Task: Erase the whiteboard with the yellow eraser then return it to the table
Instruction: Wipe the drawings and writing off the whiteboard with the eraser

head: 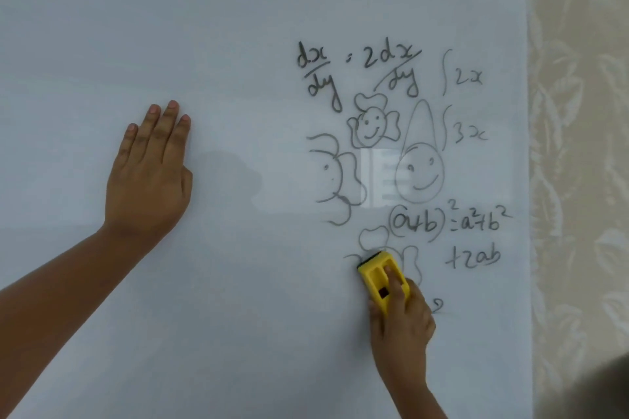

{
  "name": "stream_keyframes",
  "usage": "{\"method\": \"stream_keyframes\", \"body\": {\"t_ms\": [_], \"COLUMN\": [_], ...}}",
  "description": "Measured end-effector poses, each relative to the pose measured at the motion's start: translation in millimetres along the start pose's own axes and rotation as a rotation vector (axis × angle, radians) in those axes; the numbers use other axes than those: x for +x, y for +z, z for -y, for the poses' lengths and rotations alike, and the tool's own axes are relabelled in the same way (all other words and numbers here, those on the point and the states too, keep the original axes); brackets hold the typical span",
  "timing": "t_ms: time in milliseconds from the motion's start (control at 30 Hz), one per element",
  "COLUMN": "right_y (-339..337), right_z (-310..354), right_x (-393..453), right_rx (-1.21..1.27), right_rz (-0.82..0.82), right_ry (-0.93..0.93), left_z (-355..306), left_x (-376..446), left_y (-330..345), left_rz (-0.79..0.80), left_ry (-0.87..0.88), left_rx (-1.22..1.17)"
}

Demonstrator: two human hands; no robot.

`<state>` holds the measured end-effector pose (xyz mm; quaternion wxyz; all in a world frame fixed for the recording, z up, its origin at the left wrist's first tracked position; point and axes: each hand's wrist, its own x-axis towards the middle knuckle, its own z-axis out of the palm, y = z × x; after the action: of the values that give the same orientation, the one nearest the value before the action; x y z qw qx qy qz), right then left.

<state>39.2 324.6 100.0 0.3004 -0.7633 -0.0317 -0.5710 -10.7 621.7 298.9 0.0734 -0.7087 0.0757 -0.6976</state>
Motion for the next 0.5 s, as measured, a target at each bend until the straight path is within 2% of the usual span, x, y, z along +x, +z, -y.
{"method": "stream_keyframes", "body": {"t_ms": [67, 100, 233, 300, 433, 500], "right_y": [5, 8, 9, 3, -6, -2], "right_z": [6, 14, 22, -1, -26, -12], "right_x": [19, 21, -17, -17, 31, 56], "right_rx": [0.029, 0.035, 0.004, -0.008, 0.000, 0.017], "right_rz": [-0.012, -0.004, 0.052, 0.080, 0.011, -0.026], "right_ry": [0.118, 0.120, -0.122, -0.153, 0.138, 0.180], "left_z": [-3, -9, -60, -81, -86, -85], "left_x": [-2, -5, -12, -9, -7, -10], "left_y": [1, 2, 17, 23, 32, 35], "left_rz": [-0.019, -0.039, -0.053, -0.018, 0.067, 0.088], "left_ry": [-0.019, -0.028, 0.051, 0.089, 0.047, 0.033], "left_rx": [-0.013, -0.021, -0.070, -0.074, -0.008, 0.004]}}
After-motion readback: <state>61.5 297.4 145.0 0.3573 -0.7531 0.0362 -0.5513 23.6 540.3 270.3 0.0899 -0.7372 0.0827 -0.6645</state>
